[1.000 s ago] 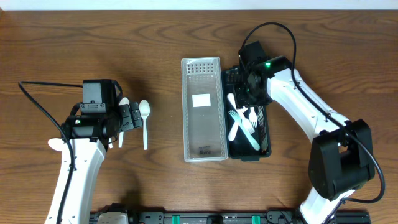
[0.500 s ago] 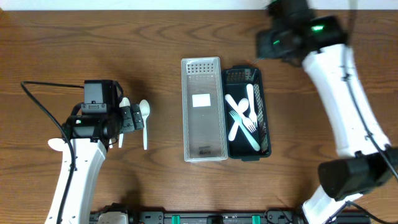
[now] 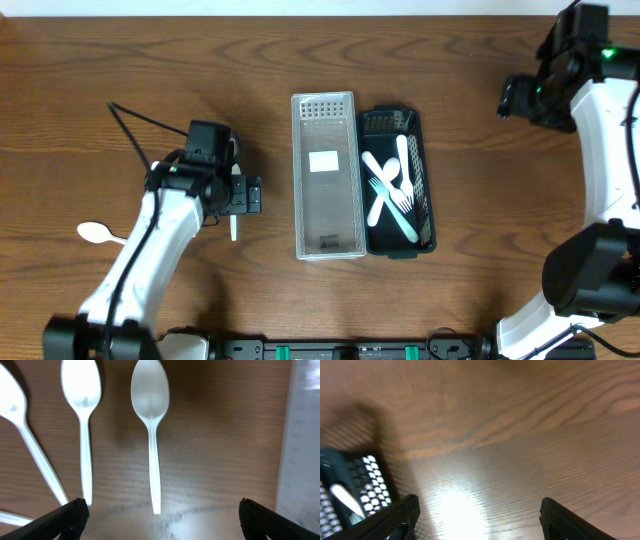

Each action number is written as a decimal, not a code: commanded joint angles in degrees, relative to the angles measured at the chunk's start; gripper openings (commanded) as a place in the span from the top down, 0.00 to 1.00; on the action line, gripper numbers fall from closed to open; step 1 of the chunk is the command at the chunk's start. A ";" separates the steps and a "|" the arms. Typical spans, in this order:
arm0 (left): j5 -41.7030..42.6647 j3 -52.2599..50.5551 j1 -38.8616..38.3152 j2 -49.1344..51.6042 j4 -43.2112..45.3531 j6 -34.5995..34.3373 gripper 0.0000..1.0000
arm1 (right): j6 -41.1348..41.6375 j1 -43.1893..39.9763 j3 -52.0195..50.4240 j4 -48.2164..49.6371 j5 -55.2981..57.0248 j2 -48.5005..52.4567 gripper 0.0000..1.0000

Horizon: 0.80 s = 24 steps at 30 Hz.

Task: Pack container
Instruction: 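Raise the right arm aside and grasp a white spoon with the left gripper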

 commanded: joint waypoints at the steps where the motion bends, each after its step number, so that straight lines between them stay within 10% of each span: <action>1: 0.81 1.20 1.38 4.90 1.36 -1.55 0.02 | -2.03 -0.02 -4.68 2.29 -0.24 0.52 0.20; 24: 2.73 1.27 4.46 22.67 10.97 -1.55 0.01 | -2.45 -0.04 -9.55 5.03 -0.48 0.52 0.20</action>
